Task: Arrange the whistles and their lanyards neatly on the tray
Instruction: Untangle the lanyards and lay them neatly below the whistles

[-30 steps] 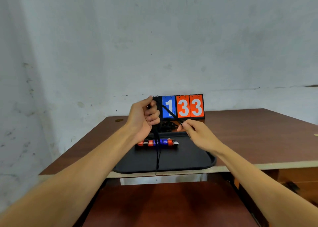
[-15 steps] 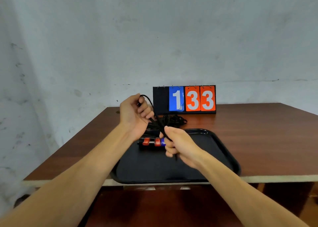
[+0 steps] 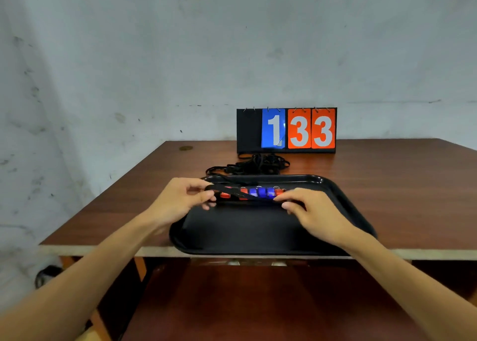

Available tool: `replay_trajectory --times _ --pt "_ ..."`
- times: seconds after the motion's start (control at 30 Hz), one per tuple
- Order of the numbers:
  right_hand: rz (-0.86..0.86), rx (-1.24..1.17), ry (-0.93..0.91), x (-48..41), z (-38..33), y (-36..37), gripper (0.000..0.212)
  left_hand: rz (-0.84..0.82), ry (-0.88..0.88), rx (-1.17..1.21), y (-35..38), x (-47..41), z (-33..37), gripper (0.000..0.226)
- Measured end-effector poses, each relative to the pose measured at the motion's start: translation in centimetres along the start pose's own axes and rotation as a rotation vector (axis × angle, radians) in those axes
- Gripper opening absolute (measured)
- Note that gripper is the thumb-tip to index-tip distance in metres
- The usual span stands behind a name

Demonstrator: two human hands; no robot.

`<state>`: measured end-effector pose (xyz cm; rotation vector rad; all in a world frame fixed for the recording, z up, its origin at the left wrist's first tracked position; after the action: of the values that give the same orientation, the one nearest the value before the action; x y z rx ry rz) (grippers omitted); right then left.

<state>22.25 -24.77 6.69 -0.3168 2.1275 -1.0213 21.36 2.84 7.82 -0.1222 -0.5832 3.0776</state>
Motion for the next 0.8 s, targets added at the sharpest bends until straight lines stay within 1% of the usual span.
replay_trajectory --times 0.1,0.23,0.37,0.47,0.53,0.6,0.8 --pt "0.03 0.005 -0.041 -0.3 -0.3 -0.5 0.008 0.004 0.031 -0.101 -0.6 -0.3 -0.5 0.023" --pt "-0.042 0.178 -0.101 -1.3 0.2 -1.2 0.008 0.048 0.006 -0.147 -0.8 -0.7 -0.9 0.013" --pt "-0.026 0.203 -0.154 -0.7 1.5 -0.4 0.007 0.057 0.005 -0.221 -0.7 -1.1 -2.1 0.009" --pt "-0.044 0.203 -0.139 -0.4 1.9 -0.4 0.007 0.045 0.009 -0.255 -0.8 -1.3 -2.5 0.012" --pt "-0.082 0.217 -0.125 -0.4 2.0 -0.3 0.007 0.025 0.037 -0.291 -0.8 -1.4 -2.6 0.02" --pt "-0.095 0.224 -0.097 -0.4 2.1 -0.1 0.006 0.011 0.076 -0.339 -0.7 -1.5 -2.8 0.023" --pt "-0.084 0.267 -0.001 -0.6 2.6 0.0 0.002 0.105 0.094 -0.403 -0.9 -1.6 -2.9 0.02"
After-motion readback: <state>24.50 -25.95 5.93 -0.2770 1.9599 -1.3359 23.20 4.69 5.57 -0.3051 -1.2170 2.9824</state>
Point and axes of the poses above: each hand's wrist, its own x-axis away from the middle knuckle, its own y-axis out of the palm, z = x × y, the point moved 2 cm from there along -x, towards the middle knuckle, and after that the axes turned 12 degrees about -y, right-handed, at the moved point
